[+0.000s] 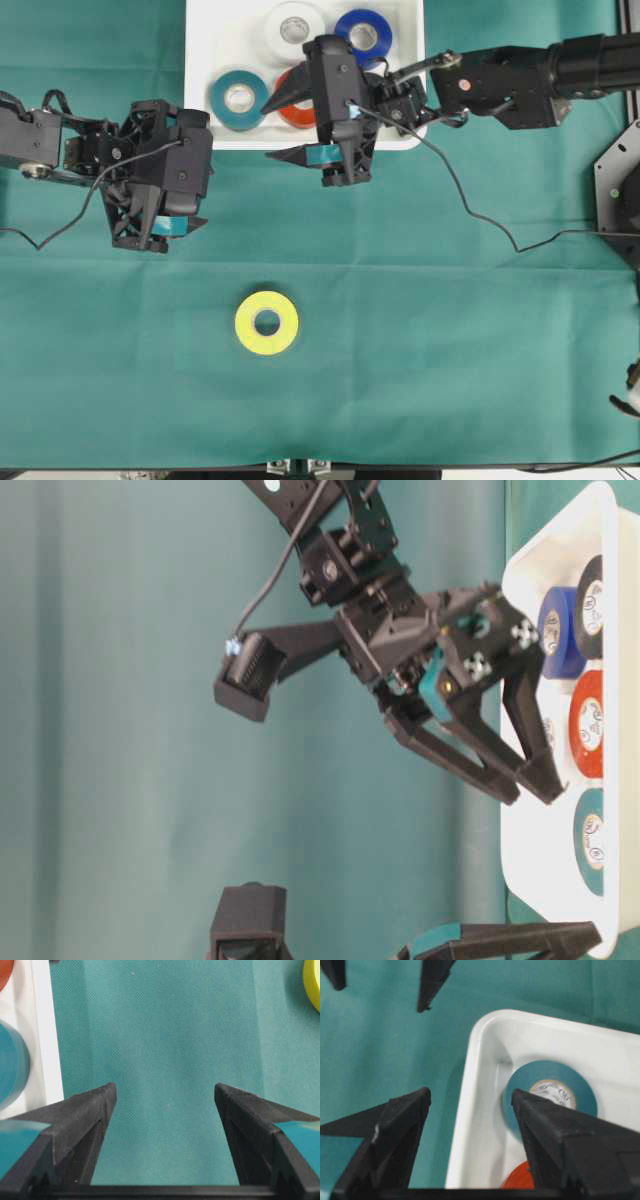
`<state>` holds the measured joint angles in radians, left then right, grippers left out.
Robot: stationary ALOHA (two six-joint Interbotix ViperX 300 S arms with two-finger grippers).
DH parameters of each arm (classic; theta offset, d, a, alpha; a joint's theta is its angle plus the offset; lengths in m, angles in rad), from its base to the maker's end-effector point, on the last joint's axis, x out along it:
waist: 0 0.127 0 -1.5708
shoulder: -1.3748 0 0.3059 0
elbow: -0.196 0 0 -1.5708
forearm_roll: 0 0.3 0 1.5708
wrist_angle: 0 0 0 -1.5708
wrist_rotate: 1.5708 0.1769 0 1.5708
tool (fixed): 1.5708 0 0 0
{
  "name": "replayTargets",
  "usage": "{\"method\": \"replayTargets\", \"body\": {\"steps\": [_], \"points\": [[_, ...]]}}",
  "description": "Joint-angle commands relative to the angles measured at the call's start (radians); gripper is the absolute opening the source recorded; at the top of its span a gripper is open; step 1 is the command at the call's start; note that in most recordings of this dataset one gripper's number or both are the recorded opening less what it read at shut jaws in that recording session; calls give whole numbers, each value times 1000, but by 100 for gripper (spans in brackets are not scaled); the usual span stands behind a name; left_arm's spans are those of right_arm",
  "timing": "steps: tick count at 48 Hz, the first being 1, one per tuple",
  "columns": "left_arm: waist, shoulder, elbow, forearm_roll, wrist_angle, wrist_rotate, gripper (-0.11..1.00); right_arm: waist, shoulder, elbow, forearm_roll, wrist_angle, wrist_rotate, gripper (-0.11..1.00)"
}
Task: Put the tape alternately from left to right into the white case.
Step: 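Release the teal roll in the tray and withdraw the right gripper, then move the left gripper down onto the yellow tape roll and grasp it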
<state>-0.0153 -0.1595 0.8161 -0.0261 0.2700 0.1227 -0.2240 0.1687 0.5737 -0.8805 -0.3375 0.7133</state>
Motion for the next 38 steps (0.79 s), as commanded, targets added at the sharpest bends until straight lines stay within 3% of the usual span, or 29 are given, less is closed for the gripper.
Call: {"method": "replayTargets", "body": {"steps": [1,21,38], "points": [[-3,-23,-11,-2,-6,-2,90,15,-58,15,3,-3,3,74],[-3,-23,-15,-3,-5,-2,90,100,-198,146,9,129,23,74],[-3,-21,-14,-2,-5,-2,90,178,-215,172,67,270,23,74]]}}
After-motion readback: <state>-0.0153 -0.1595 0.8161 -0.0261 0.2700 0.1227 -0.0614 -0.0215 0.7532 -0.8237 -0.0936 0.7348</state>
